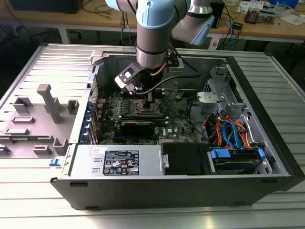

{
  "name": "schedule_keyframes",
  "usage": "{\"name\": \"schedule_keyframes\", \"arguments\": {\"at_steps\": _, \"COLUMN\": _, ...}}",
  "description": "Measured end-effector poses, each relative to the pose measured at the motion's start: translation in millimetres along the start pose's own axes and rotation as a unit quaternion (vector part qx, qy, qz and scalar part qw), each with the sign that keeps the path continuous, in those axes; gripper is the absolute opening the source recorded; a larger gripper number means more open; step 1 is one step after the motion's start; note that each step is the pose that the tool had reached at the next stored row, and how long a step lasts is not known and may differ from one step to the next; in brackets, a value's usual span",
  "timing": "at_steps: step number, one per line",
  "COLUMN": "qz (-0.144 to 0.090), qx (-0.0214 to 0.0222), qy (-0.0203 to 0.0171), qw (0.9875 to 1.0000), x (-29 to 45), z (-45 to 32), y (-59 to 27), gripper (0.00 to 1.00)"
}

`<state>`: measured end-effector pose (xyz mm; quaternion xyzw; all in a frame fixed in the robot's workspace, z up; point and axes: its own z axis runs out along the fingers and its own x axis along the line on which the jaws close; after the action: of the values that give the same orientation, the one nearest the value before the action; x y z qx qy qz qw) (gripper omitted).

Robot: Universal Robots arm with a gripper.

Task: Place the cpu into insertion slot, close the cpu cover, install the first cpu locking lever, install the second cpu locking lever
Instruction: 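Install the first cpu locking lever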

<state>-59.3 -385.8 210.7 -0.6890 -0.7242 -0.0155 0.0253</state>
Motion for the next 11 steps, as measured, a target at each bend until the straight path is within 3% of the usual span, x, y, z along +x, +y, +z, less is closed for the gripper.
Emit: {"name": "schedule_keyframes", "arguments": {"at_steps": 11, "qz": 0.000, "qx": 0.0001, "qy": -0.0002, "qw": 1.0000, "x": 0.1, "z": -2.9, "y": 1.7, "gripper": 0.11}}
